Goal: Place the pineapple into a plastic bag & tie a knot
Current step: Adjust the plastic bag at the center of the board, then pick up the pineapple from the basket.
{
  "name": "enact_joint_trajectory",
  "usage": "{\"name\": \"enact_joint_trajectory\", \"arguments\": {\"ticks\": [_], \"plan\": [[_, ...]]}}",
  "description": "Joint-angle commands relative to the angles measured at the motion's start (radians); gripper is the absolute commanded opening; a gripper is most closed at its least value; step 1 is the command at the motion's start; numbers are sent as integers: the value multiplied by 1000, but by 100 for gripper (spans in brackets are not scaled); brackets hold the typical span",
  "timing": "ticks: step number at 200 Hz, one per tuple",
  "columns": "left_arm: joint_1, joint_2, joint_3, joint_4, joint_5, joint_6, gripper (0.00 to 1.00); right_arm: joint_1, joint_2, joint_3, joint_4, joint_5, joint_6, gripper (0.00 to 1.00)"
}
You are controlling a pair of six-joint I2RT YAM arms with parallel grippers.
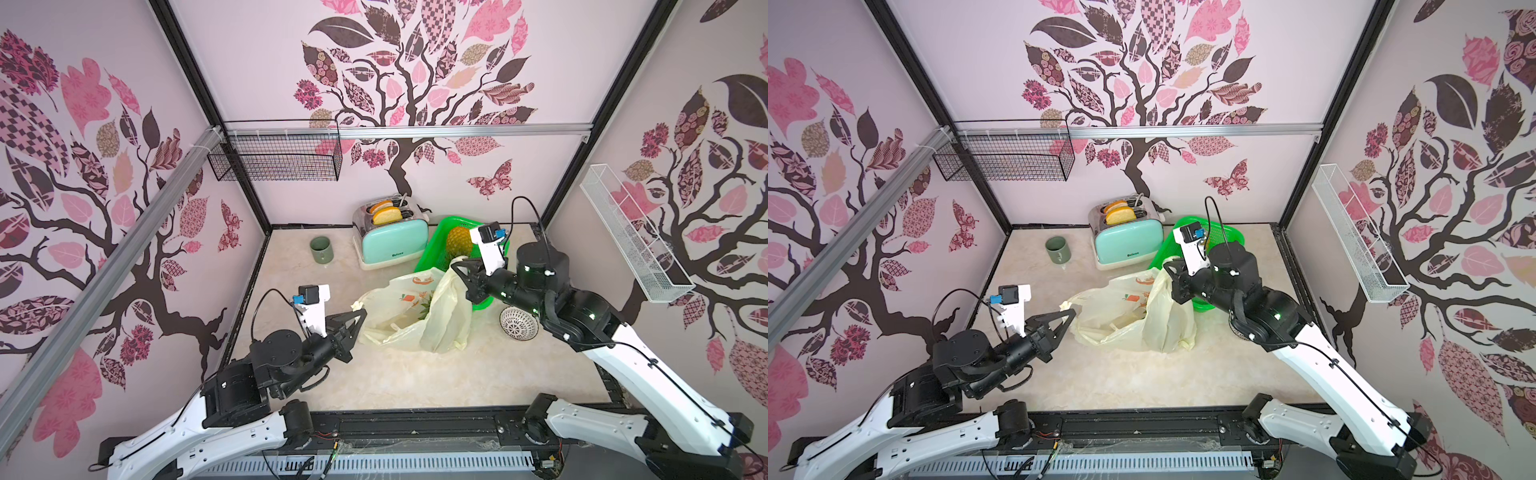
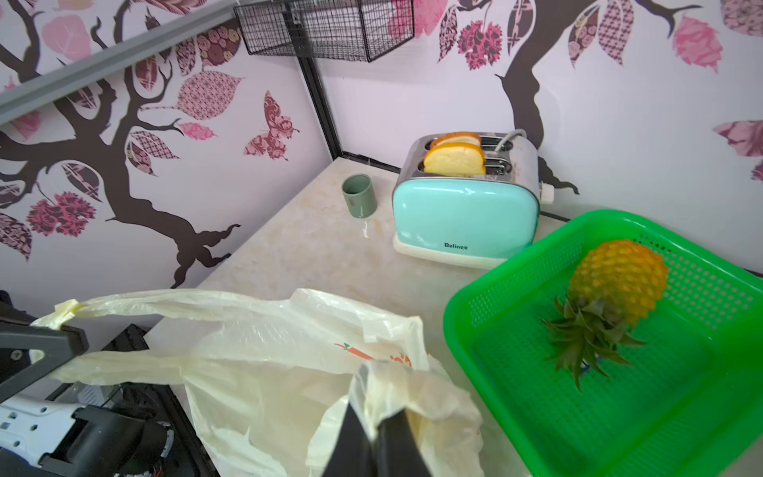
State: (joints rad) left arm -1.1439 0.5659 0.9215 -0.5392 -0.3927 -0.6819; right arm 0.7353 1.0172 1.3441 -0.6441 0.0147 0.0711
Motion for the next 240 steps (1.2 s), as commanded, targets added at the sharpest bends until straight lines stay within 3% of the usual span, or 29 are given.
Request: {"name": "enact_joint_trajectory", "arguments": {"ticks": [1, 20, 47, 69, 102, 153, 209, 240], "plan": [[3, -5, -14, 86, 106, -18, 0, 0, -37, -22, -74, 74, -16, 0], [3, 10, -16, 124, 149, -10, 0, 0, -60, -35, -101, 115, -16, 0], [3, 48, 1, 172, 191, 15, 0, 0, -57, -10, -139, 157, -33, 45], [3, 73, 25, 162, 178, 20, 0, 0, -57, 38, -156, 145, -26, 65], [3, 60, 43, 117, 117, -1, 0, -1, -72, 153, -165, 155, -5, 84], [3, 51, 28, 96, 85, -39, 0, -21, 71, 356, -196, 383, -26, 92], [4, 55, 15, 101, 66, -51, 0, -353, 288, 330, -126, 177, 131, 91], [3, 62, 15, 100, 60, -51, 0, -479, 447, 302, -78, 66, 129, 90]]}}
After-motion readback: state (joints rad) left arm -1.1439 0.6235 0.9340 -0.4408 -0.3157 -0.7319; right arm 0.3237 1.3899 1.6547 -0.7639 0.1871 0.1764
